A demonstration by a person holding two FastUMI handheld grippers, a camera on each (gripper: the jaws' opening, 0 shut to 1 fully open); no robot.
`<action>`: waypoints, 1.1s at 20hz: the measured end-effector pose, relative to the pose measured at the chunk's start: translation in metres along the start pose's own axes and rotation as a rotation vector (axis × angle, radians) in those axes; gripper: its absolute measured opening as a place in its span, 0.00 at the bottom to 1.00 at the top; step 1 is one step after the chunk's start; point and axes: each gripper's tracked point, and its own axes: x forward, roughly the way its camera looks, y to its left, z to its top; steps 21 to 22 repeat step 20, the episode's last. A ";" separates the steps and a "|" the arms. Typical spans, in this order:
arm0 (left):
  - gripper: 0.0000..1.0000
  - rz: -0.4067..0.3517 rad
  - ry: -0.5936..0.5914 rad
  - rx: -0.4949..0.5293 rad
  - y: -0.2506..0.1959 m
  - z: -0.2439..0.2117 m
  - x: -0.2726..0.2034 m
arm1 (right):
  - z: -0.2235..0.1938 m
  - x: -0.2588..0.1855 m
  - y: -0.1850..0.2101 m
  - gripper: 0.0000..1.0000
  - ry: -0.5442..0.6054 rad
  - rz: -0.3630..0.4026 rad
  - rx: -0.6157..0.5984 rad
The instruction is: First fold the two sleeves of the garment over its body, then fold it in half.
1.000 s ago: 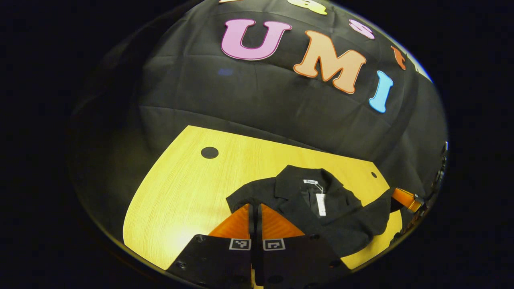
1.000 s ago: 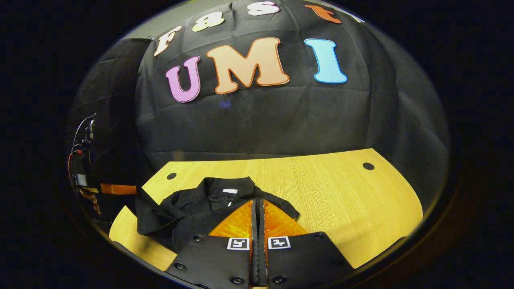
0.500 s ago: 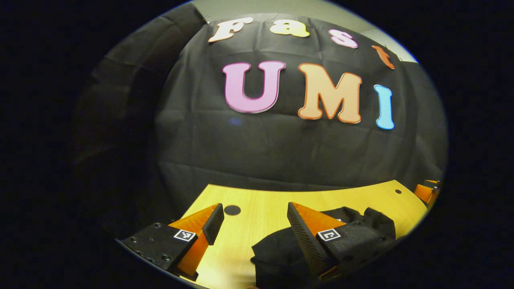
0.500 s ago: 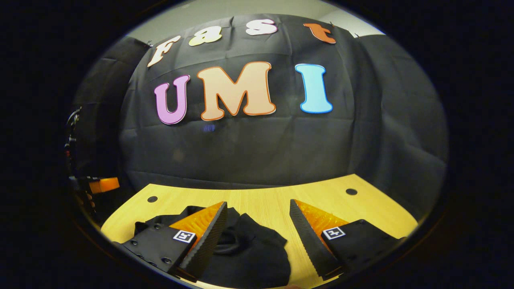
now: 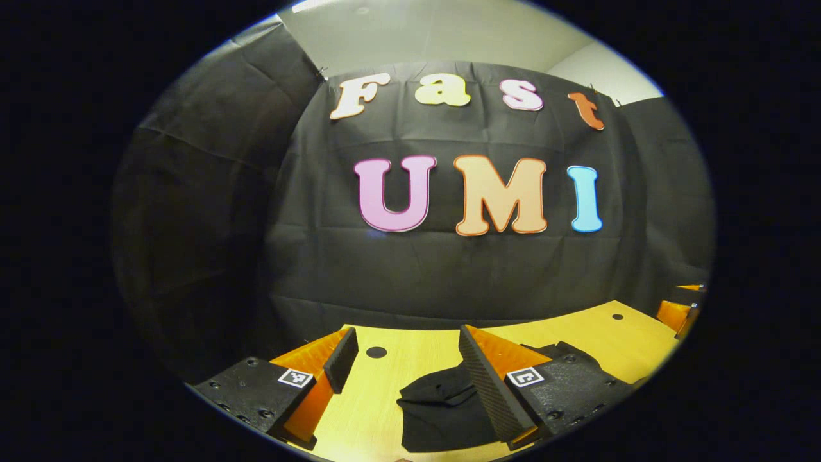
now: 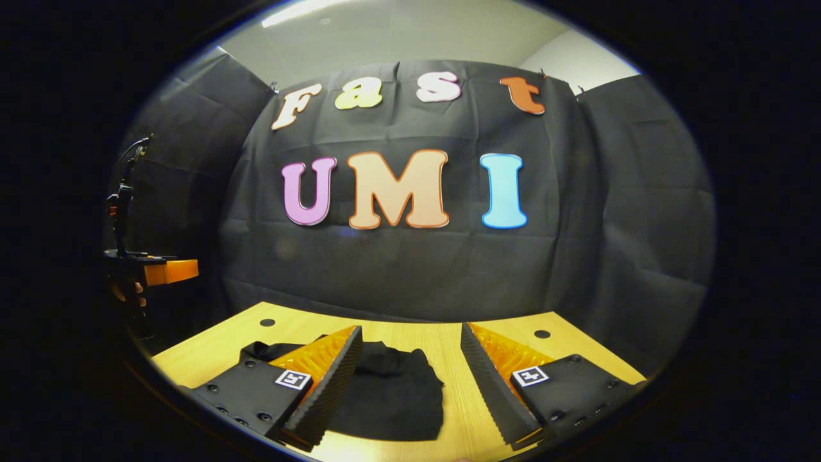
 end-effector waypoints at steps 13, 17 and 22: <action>0.93 0.006 -0.158 -0.024 -0.022 0.072 -0.118 | 0.044 -0.144 -0.002 0.98 -0.154 0.041 -0.002; 0.92 0.009 -0.180 0.002 -0.020 0.088 -0.134 | 0.050 -0.163 0.009 0.96 -0.170 0.066 -0.007; 0.92 0.001 -0.185 0.003 -0.021 0.092 -0.142 | 0.054 -0.173 0.012 0.98 -0.182 0.073 -0.011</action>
